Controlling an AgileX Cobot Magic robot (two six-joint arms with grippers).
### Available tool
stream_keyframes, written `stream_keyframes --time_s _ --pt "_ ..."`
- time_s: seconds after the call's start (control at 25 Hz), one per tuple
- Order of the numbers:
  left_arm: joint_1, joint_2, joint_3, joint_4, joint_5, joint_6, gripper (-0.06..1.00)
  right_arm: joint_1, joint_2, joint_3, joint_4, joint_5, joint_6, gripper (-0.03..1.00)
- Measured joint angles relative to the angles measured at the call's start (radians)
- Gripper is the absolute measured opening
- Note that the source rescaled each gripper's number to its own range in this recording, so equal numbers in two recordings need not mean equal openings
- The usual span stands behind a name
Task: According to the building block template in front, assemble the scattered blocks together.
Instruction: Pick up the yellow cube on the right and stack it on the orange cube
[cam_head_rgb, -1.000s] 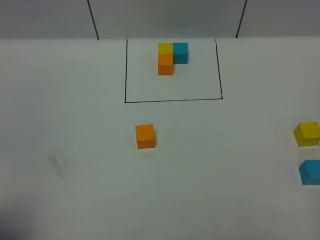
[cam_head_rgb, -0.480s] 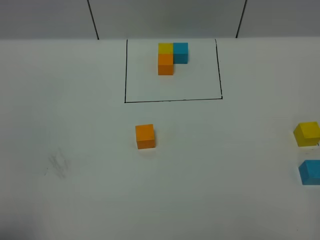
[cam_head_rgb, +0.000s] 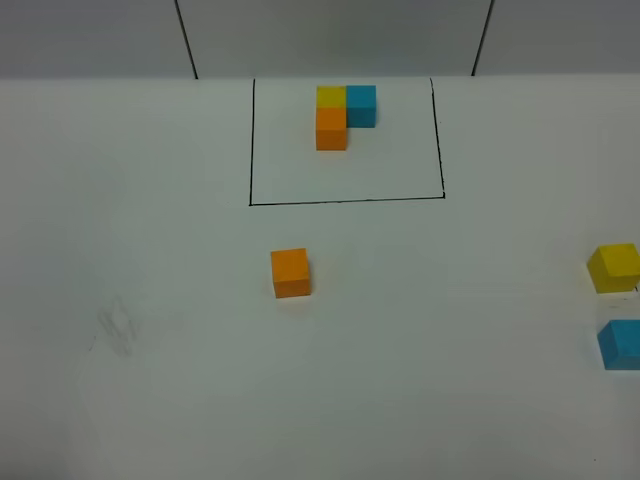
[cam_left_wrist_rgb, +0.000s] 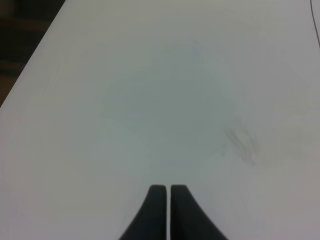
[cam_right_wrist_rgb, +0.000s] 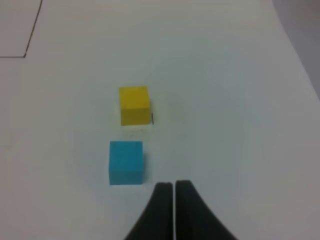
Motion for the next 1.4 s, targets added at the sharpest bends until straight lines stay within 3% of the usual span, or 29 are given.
stream_keyframes --time_s 1.4 --pt "-0.016 0.0 0.001 0.0 -0.001 0.002 0.0 0.0 0.0 0.0 0.0 0.0 0.0 0.01"
